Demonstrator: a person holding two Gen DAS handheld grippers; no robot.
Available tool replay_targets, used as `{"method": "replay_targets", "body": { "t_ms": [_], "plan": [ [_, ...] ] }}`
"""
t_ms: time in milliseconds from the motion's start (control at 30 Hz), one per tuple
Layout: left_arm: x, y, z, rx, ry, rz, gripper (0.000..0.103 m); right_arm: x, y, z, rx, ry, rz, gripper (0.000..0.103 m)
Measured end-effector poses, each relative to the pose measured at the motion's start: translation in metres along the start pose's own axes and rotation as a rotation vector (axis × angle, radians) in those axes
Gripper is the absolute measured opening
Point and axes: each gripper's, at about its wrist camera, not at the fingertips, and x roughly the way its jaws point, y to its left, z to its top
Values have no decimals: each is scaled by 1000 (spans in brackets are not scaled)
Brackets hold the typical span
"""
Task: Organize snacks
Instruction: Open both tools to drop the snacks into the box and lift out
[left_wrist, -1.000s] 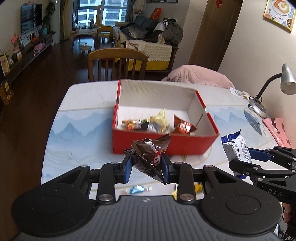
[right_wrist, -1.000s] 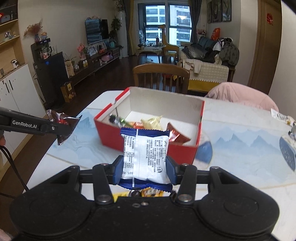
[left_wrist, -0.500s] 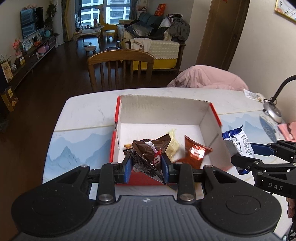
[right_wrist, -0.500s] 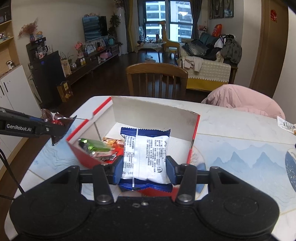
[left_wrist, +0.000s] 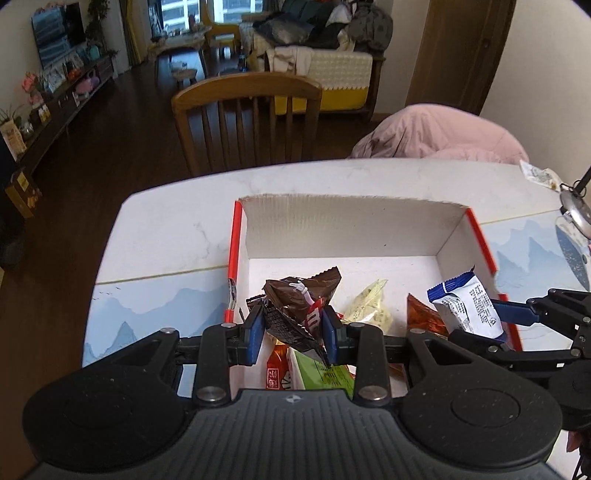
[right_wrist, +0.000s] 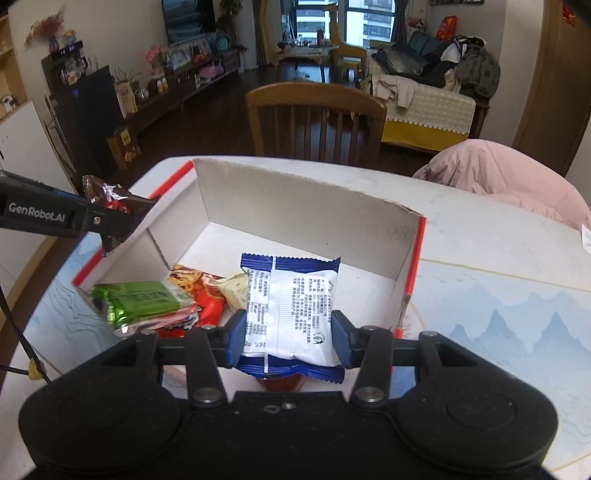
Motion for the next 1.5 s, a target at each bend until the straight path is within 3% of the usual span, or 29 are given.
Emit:
{"method": "replay_targets", "body": {
  "t_ms": [333, 667, 1067, 1500],
  "plan": [
    [53, -8, 6, 3, 125, 46, 32, 28, 2, 7, -28, 69, 7, 47],
    [80, -11, 1, 30, 208, 59, 32, 40, 8, 4, -63, 101, -3, 47],
    [68, -12, -1, 40, 172, 49, 32, 36, 4, 5, -16, 96, 11, 50],
    [17, -7, -5, 12, 69, 23, 33, -13, 14, 6, -24, 17, 13, 55]
  ]
}}
